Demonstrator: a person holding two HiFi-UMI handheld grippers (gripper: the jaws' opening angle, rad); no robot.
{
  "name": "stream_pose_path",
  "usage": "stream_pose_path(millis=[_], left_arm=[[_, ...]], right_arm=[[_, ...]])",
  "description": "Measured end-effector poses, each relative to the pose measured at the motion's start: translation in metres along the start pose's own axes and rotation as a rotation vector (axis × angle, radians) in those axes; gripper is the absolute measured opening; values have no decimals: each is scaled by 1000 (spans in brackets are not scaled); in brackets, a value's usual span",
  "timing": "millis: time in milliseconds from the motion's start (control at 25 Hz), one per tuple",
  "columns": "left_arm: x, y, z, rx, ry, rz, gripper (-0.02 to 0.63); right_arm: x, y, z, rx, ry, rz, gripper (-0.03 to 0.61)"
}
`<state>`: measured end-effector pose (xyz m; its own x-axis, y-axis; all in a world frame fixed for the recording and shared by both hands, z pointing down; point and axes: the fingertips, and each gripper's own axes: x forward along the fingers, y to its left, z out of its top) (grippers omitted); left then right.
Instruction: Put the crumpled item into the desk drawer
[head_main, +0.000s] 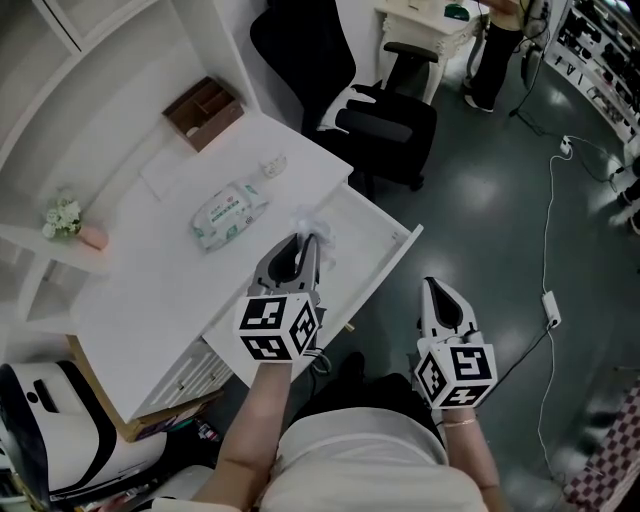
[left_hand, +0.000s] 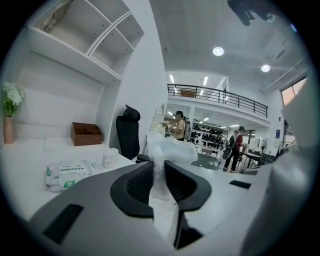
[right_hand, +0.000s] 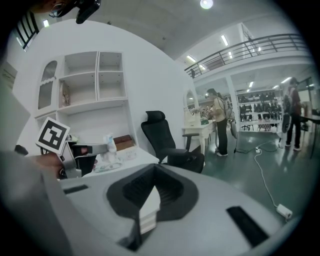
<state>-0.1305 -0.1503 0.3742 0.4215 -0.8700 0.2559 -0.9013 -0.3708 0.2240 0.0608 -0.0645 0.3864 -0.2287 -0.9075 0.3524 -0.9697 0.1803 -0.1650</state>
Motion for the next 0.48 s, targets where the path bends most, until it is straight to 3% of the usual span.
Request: stream_pose_path(millis=[480], left_arm=[[45,-6,-11,32,27,7,61]], right_arm=[[28,-17,17,-3,-12,25,2]])
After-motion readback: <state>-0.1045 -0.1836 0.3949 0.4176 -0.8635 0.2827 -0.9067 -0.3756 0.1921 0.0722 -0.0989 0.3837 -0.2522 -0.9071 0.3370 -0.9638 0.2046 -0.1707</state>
